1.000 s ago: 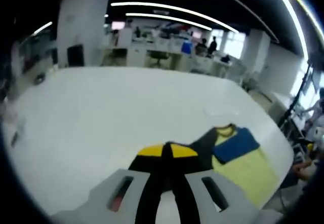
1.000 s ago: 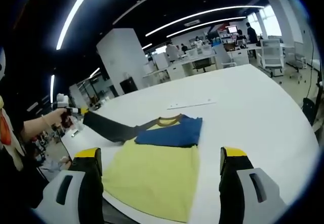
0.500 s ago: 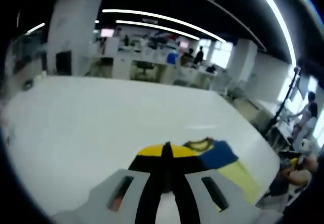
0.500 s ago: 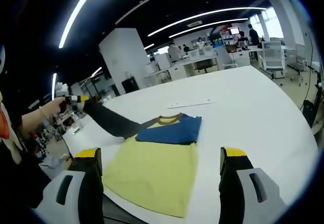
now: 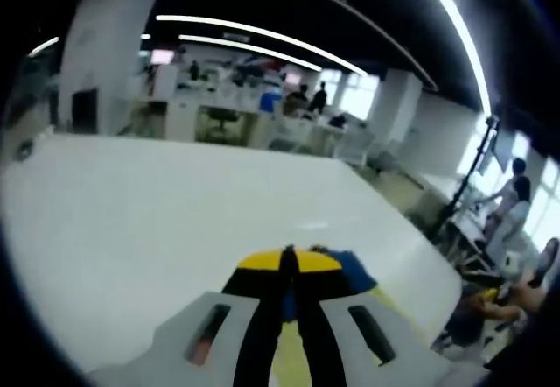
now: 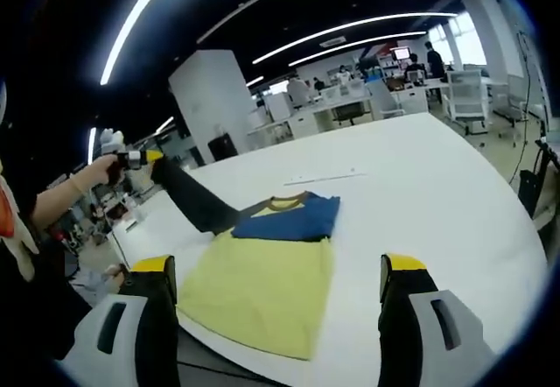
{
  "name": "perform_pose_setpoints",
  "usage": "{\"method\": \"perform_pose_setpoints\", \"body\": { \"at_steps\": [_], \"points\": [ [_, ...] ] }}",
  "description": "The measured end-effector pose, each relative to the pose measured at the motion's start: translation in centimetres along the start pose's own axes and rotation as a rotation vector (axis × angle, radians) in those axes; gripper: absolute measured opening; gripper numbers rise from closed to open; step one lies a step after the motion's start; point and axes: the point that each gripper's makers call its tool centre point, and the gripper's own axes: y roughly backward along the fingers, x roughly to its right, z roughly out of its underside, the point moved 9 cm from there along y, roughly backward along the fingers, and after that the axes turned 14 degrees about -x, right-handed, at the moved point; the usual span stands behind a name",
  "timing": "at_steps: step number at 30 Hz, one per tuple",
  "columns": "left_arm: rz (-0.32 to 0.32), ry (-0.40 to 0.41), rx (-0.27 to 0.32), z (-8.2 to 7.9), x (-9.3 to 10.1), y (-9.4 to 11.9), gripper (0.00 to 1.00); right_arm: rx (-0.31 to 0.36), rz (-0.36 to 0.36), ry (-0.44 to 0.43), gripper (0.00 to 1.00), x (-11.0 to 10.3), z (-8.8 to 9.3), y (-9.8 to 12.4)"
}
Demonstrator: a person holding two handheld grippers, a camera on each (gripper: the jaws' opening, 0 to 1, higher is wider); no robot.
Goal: Fold the garment on the visible template until the final outline fits inside the template.
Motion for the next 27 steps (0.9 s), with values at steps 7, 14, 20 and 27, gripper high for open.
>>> {"method": "perform_pose_setpoints", "body": {
  "at_steps": [7, 14, 20, 27],
  "points": [
    [0.043, -0.052, -0.027, -0.2, 3.8, -1.3, 0.00, 0.001, 0.004, -0.003, 0.96, 0.1, 0.6, 0.8],
    [0.083, -0.049, -0.046, -0.4, 6.3, -2.7, 0.00, 0.013, 0.014, -0.009, 0.96, 0.2, 1.2, 2.1],
    [0.115, -0.071, -0.069, -0.4, 8.4, -4.5, 0.00, 0.013, 0.044, -0.016, 0.96, 0.8, 2.0, 3.5],
    [0.136, -0.102, -0.112, 0.0, 10.9, -7.5, 0.00, 0.020, 0.066, -0.030, 0.96, 1.1, 2.6, 4.6]
  ]
}}
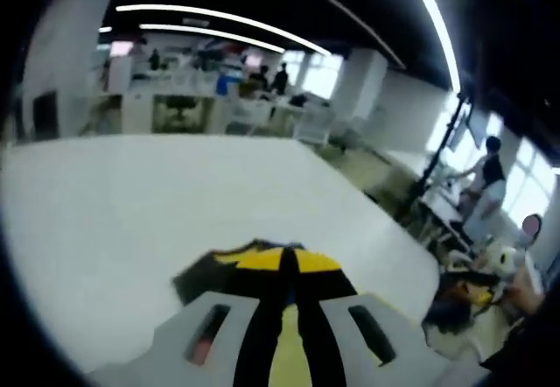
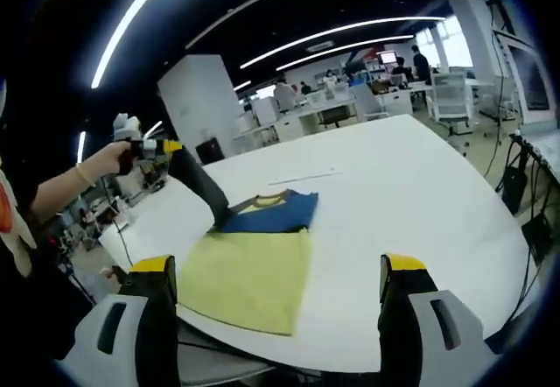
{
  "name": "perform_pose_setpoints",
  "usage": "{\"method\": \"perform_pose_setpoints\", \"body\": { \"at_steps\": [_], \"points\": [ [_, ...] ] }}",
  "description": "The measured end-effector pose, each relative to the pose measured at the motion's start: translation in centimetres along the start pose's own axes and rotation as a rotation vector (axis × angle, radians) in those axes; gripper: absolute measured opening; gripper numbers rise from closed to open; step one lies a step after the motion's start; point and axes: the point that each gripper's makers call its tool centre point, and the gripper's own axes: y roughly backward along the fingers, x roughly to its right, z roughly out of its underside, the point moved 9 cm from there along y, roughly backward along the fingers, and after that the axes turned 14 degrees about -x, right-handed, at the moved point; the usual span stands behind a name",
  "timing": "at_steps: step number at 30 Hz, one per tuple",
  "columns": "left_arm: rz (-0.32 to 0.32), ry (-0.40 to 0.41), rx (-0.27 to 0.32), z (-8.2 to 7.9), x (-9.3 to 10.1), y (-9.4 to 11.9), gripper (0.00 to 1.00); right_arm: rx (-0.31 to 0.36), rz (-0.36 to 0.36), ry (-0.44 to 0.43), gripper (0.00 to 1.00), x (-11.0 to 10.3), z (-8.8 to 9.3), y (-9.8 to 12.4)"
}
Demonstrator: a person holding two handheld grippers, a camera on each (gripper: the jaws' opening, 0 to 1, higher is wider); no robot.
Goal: Fold the garment on the visible template until the final outline fits inside the template.
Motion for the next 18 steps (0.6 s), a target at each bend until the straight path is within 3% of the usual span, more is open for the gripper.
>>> {"method": "perform_pose_setpoints", "body": {
  "at_steps": [8, 18],
  "points": [
    [0.017, -0.018, -0.058, 0.1, 1.5, -3.9, 0.00, -0.001, 0.016, 0.006, 0.96, 0.5, -0.2, 0.5],
    [-0.017, -0.017, -0.125, 0.6, 0.7, -7.0, 0.00, -0.004, 0.024, 0.001, 0.96, 1.7, -0.5, 0.5]
  ]
}}
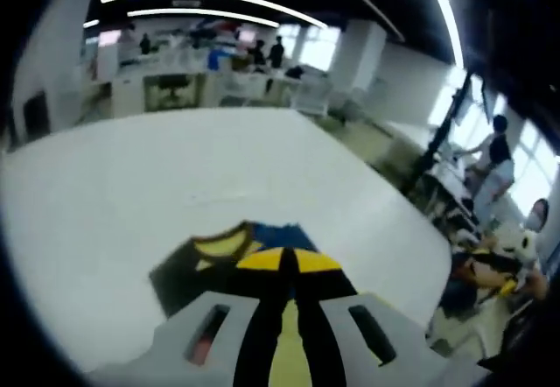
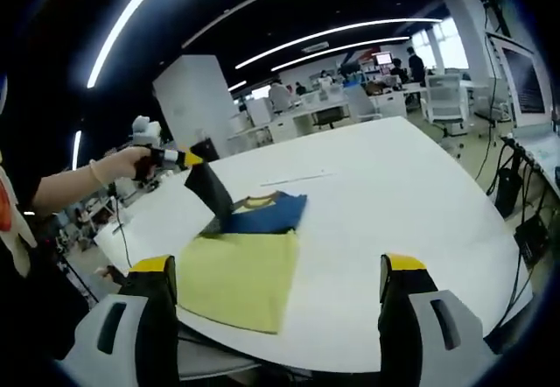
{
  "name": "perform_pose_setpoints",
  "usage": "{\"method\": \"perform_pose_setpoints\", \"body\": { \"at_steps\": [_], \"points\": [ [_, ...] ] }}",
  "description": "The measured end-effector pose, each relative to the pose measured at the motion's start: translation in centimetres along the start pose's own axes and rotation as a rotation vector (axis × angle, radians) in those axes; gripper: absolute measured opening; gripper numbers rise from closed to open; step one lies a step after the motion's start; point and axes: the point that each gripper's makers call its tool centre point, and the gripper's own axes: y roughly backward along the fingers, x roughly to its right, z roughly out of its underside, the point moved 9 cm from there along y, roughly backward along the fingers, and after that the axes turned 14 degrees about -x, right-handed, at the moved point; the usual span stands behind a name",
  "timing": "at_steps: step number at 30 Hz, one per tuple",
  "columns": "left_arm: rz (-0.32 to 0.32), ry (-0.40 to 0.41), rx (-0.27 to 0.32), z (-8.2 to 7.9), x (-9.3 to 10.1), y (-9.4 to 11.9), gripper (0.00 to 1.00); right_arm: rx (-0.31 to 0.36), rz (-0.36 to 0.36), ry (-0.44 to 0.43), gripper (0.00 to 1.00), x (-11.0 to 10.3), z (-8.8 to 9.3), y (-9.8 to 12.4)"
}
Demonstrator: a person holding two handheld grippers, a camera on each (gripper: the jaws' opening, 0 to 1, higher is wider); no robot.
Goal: Fold the garment on the visible template until the final outline fits inside the template.
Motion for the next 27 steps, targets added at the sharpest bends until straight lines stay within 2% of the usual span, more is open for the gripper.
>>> {"method": "perform_pose_setpoints", "body": {
  "at_steps": [13, 27],
  "points": [
    [0.004, 0.034, -0.047, 0.1, 0.3, -2.5, 0.00, -0.022, -0.019, -0.009, 0.96, 1.3, -0.1, -1.4],
    [-0.003, 0.088, -0.086, 1.0, 1.8, -5.8, 0.00, -0.041, -0.038, -0.011, 0.96, 3.3, 0.1, -1.9]
  ]
}}
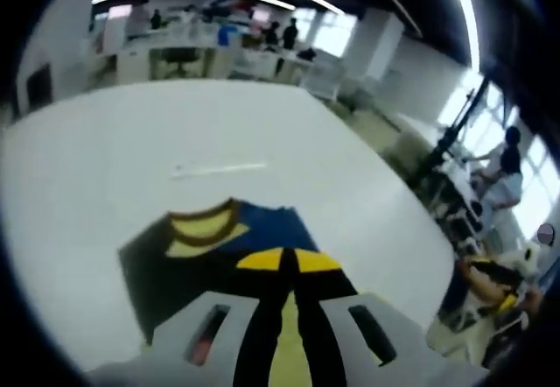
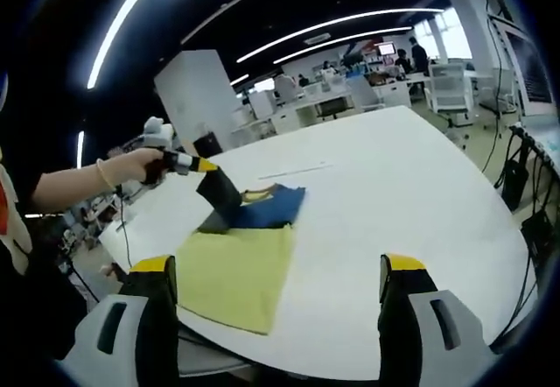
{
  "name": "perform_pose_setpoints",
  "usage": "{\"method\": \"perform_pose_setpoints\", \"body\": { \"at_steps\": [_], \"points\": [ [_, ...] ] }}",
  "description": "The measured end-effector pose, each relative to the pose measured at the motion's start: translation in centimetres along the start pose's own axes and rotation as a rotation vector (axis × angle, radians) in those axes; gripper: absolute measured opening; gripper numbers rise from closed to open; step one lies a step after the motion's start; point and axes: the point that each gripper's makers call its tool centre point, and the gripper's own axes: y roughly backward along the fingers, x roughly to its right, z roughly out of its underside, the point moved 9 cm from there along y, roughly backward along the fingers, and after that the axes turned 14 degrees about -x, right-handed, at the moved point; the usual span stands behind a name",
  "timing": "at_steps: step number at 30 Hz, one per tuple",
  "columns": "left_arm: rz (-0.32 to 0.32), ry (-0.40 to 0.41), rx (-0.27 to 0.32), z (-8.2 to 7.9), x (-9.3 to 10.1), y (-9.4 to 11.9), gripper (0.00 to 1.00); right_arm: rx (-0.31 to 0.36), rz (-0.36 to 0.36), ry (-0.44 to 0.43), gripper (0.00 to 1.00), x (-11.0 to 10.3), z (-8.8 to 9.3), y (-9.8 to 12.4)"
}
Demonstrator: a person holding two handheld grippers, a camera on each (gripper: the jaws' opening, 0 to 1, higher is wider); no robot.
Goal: Fold the garment on the visible template until the final outline fits inside the template.
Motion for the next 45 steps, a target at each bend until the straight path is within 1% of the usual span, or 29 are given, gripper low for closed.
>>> {"method": "perform_pose_setpoints", "body": {
  "at_steps": [8, 18, 26, 31, 38, 45],
  "points": [
    [-0.017, 0.023, -0.029, 0.3, 0.6, -2.2, 0.00, -0.009, -0.019, 0.022, 0.96, 0.7, -0.5, -0.2],
    [0.006, 0.042, -0.054, 0.5, 2.1, -4.3, 0.00, -0.028, -0.064, 0.039, 0.96, 0.7, -0.5, -1.1],
    [0.014, 0.064, -0.067, 0.8, 2.8, -6.1, 0.00, -0.042, -0.092, 0.055, 0.97, 0.8, -0.7, -1.6],
    [0.017, 0.068, -0.083, 0.9, 3.0, -7.2, 0.00, -0.062, -0.100, 0.068, 0.97, 1.3, -0.8, -2.1],
    [0.021, 0.073, -0.098, 1.1, 3.2, -8.1, 0.00, -0.070, -0.104, 0.071, 0.97, 2.4, -1.4, -2.4],
    [0.019, 0.072, -0.108, 1.1, 3.2, -8.5, 0.00, -0.076, -0.107, 0.071, 0.97, 3.1, -1.7, -2.6]
  ]
}}
